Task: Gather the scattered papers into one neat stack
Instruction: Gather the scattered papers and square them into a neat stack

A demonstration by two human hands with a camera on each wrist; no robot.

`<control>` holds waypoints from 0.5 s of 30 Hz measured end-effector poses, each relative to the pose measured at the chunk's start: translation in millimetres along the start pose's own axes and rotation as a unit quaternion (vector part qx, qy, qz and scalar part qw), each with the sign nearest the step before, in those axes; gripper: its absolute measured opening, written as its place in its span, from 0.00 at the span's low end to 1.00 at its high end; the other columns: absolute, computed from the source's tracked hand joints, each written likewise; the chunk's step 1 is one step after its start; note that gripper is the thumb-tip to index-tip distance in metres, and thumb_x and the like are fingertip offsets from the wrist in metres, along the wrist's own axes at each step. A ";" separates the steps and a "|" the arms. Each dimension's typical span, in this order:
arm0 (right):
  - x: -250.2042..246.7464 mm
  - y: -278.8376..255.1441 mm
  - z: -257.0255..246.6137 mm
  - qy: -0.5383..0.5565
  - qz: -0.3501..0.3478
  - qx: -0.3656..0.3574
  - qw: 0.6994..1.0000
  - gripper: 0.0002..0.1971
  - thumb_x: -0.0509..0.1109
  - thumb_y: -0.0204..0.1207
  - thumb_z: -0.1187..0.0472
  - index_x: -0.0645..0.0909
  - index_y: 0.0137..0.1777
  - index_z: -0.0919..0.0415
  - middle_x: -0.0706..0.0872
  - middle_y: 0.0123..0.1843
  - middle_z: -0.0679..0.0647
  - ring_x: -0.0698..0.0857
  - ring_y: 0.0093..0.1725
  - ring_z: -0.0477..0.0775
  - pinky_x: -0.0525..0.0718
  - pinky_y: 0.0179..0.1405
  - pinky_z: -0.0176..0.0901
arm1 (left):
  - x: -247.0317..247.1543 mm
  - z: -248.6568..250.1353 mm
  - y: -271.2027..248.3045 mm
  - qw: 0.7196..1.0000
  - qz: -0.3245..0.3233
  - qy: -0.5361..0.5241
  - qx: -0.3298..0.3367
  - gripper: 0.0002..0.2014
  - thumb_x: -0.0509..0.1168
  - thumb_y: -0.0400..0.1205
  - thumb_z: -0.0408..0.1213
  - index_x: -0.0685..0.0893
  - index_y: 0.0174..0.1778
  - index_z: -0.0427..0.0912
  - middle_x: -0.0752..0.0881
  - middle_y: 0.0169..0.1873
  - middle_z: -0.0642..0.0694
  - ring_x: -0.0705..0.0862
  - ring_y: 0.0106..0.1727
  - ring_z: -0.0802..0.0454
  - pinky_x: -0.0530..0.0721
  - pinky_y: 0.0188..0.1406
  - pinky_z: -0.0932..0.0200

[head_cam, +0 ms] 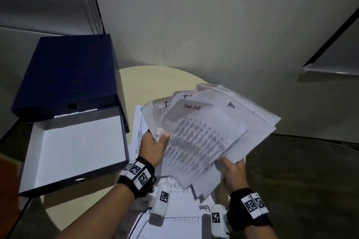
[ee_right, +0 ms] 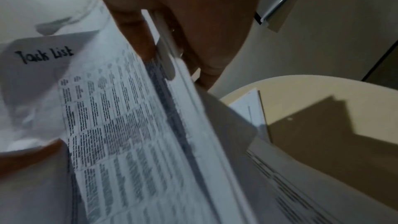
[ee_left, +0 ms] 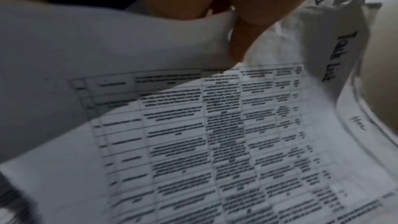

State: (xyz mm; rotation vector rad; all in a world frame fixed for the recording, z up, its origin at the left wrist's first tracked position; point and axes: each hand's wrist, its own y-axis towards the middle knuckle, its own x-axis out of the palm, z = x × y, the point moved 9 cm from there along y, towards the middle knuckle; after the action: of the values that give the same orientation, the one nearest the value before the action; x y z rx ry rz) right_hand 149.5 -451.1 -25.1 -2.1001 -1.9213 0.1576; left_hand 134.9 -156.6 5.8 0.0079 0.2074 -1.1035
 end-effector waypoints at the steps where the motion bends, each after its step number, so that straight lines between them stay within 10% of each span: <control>1: -2.4 2.0 -3.0 0.002 0.004 -0.016 1.000 0.11 0.77 0.69 0.71 0.77 0.41 0.60 0.87 0.26 0.46 0.86 0.25 0.39 0.85 0.30 0.38 | -1.5 3.7 1.2 1.000 0.007 -0.014 0.001 0.18 0.69 0.81 0.40 0.75 0.28 0.37 0.74 0.21 0.50 0.72 0.23 0.52 0.73 0.22 0.64; 5: 7.7 -3.7 -22.3 0.008 -0.055 -0.066 0.996 0.22 0.77 0.68 0.70 0.77 0.61 0.60 0.93 0.48 0.47 0.91 0.49 0.45 0.88 0.49 0.45 | -4.1 20.4 1.0 0.999 0.016 -0.036 0.010 0.14 0.68 0.82 0.39 0.81 0.31 0.38 0.79 0.20 0.52 0.75 0.19 0.58 0.75 0.19 0.64; 8: 23.0 -3.8 -20.3 -0.124 -0.090 -0.081 0.985 0.33 0.81 0.73 0.60 0.71 0.77 0.51 0.85 0.70 0.48 0.84 0.70 0.45 0.83 0.68 0.46 | 10.8 2.5 1.3 0.996 -0.058 -0.046 -0.043 0.09 0.72 0.79 0.36 0.85 0.51 0.36 0.90 0.41 0.45 0.89 0.43 0.51 0.87 0.42 0.59; 12: 20.0 7.9 -10.3 -0.137 -0.002 -0.054 0.989 0.25 0.75 0.77 0.72 0.76 0.73 0.64 0.88 0.64 0.54 0.86 0.66 0.56 0.83 0.69 0.53 | 17.7 -12.1 3.6 0.994 -0.071 0.002 -0.080 0.10 0.71 0.79 0.35 0.83 0.52 0.34 0.89 0.46 0.38 0.86 0.49 0.42 0.85 0.51 0.50; 15: 16.0 10.8 0.3 -0.100 0.031 -0.016 0.994 0.19 0.74 0.77 0.72 0.80 0.68 0.69 0.90 0.59 0.58 0.89 0.60 0.58 0.90 0.52 0.36 | 25.4 -12.1 3.0 0.992 -0.091 0.029 -0.079 0.05 0.70 0.79 0.33 0.82 0.46 0.37 0.87 0.42 0.39 0.85 0.45 0.43 0.84 0.48 0.52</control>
State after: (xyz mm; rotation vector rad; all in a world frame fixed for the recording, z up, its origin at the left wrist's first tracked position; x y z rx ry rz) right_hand 161.4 -435.9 -26.6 -2.2420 -1.9800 0.3651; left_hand 146.6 -176.4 -10.7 -0.1222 0.3530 -1.2663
